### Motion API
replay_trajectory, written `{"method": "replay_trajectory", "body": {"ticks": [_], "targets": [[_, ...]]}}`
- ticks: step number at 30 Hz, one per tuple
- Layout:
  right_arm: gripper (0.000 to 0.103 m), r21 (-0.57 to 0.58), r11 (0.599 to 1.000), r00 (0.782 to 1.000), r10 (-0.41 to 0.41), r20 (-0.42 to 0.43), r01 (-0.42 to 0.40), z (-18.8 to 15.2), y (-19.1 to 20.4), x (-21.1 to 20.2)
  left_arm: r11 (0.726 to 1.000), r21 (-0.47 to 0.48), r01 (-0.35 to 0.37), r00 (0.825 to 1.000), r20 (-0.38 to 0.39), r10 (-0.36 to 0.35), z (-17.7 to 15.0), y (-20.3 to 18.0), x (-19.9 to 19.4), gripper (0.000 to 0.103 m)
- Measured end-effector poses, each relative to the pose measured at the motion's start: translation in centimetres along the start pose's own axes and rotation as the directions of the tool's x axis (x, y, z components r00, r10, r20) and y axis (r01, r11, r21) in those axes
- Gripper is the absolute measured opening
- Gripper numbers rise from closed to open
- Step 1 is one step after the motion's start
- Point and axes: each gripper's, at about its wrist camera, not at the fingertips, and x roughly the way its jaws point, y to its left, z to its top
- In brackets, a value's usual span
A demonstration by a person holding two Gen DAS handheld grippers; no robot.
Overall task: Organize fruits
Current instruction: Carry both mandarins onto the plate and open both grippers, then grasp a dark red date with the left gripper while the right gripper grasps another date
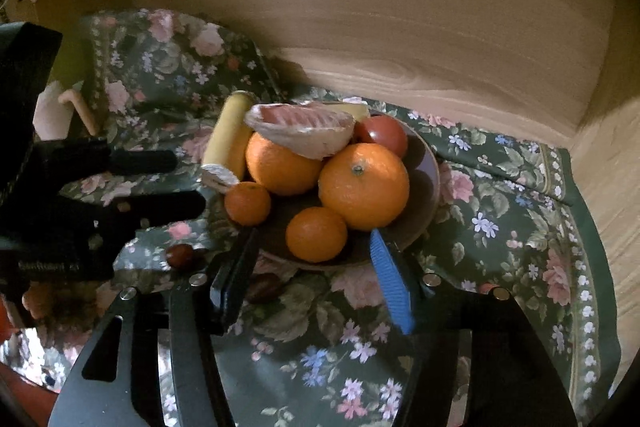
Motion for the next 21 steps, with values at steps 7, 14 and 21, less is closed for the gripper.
{"method": "replay_trajectory", "body": {"ticks": [7,14,21], "targets": [[0.055,0.002,1.000,0.999,0.018,-0.027,-0.018,-1.5,1.3,0.2,0.999,0.033,-0.022,0.999,-0.037,0.024,-2.2,0.2,-0.4,0.058],[0.054,-0.004,0.999,0.995,0.033,-0.090,-0.034,-2.7,2.3,1.9,0.999,0.033,-0.019,0.994,-0.103,0.022,-4.7,0.4,0.9,0.058],[0.043,-0.019,0.999,0.991,0.029,-0.129,-0.031,-2.8,3.0,3.3,0.999,0.031,0.007,0.991,-0.132,-0.003,-5.4,0.1,1.8,0.045]]}}
